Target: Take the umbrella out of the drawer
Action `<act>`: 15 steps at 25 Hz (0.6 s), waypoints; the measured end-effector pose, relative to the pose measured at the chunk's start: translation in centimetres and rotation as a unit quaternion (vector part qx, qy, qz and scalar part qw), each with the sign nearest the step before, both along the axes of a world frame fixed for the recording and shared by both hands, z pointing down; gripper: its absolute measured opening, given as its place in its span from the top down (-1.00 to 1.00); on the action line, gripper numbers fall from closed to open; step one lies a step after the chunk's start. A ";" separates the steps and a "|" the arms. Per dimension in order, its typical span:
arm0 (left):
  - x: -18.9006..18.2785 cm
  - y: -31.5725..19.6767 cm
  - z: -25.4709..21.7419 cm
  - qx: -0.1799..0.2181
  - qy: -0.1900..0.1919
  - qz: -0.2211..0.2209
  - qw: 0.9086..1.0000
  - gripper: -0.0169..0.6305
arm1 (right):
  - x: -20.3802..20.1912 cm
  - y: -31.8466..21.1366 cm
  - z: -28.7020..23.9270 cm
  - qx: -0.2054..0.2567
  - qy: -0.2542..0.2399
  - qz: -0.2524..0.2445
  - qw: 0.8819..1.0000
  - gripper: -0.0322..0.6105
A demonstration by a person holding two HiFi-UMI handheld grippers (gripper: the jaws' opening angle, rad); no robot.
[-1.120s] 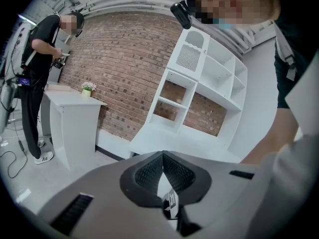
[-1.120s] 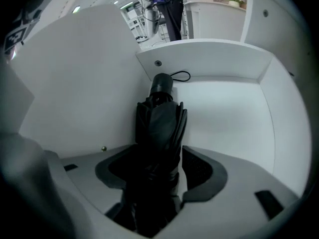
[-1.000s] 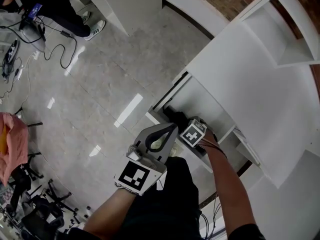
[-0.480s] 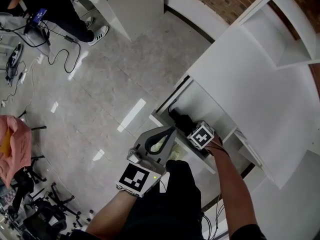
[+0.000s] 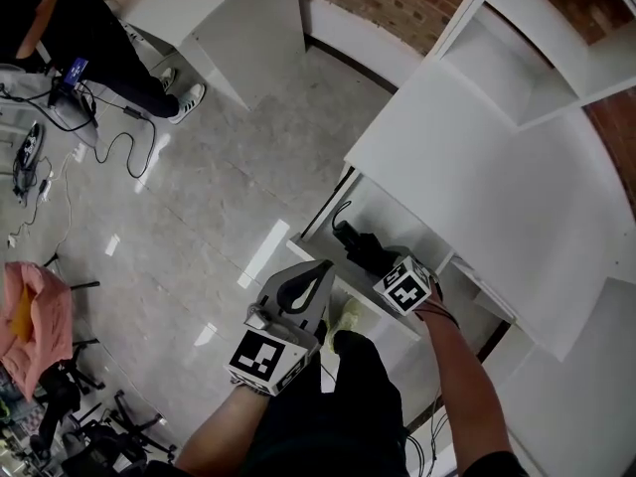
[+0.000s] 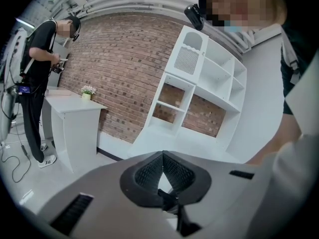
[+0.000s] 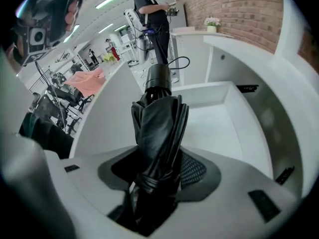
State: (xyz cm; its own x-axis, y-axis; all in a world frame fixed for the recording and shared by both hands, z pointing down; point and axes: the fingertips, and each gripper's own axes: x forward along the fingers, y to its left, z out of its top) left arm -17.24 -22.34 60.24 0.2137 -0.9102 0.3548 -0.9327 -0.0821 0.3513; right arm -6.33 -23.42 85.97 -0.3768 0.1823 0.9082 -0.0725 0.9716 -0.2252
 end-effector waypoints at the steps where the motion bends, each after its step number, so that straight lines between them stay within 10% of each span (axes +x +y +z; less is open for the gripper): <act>1: 0.1 0.0 -0.3 0.000 0.000 0.001 1.000 0.93 | 0.0 -0.2 -0.9 0.005 -0.009 0.005 1.000 0.24; 15: 1.7 -0.1 -6.1 0.015 0.008 0.009 1.000 0.93 | 0.7 -3.5 -16.4 0.049 -0.161 0.124 0.978 0.24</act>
State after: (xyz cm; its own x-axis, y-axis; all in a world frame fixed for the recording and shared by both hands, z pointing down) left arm -15.50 -22.47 54.18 0.2349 -0.9163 0.3243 -0.9251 -0.1084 0.3639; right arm -5.67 -26.94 69.56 -0.6674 -0.0325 0.7440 -0.2497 0.9510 -0.1824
